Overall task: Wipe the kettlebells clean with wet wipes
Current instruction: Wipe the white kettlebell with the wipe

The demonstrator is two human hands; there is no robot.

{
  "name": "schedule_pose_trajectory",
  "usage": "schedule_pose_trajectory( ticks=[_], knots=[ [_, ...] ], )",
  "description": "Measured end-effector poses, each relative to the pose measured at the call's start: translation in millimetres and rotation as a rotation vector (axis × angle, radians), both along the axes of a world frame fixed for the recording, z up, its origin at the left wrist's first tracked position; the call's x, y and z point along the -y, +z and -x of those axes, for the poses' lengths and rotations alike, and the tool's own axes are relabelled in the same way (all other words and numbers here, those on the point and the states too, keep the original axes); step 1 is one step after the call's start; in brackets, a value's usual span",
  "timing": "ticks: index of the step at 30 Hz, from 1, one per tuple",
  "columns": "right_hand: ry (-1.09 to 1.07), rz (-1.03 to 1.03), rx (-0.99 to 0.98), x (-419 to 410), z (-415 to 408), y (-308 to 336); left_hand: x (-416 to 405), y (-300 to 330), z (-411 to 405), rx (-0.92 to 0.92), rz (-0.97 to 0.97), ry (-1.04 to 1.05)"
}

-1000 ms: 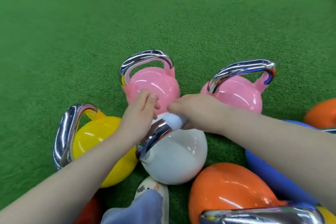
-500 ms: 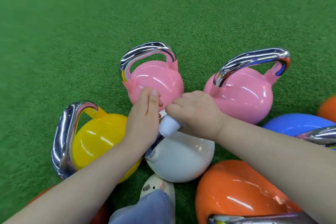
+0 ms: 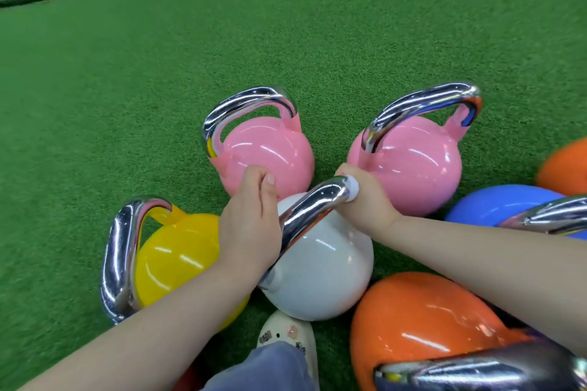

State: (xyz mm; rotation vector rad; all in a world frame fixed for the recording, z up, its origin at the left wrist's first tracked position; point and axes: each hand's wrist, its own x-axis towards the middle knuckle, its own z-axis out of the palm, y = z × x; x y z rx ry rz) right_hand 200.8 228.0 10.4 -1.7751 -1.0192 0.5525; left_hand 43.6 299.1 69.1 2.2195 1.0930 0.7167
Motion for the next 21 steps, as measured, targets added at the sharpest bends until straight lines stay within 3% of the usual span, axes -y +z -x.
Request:
schedule_pose_trajectory(
  ticks=[3, 5, 8, 13, 16, 18, 21],
  knots=[
    [0.227, 0.061, 0.526, -0.6, 1.5, 31.1, 2.2, 1.9, -0.6, 0.009, -0.004, -0.009],
    [0.367, -0.026, 0.868, -5.5, 15.0, 50.2, 3.0, 2.2, -1.5, 0.007, 0.010, -0.012],
    [0.424, -0.119, 1.020, -14.9, 46.7, 52.2, 2.0, 0.3, 0.3, 0.071, 0.018, -0.021],
    [0.408, -0.309, 0.988, -17.7, 43.6, 41.6, -1.1, -4.2, -1.6, 0.110, 0.066, -0.014],
    [0.415, -0.230, 0.915, -12.5, 18.5, 40.4, -1.4, -5.0, -2.2, 0.105, 0.076, -0.023],
    [0.351, -0.081, 0.603, -6.2, -3.3, 29.0, -2.0, -6.5, -2.3, 0.118, 0.075, -0.038],
    [0.174, -0.052, 0.052, -2.9, -17.5, -4.0, -3.4, -9.7, -1.9, 0.123, 0.094, -0.043]
  ],
)
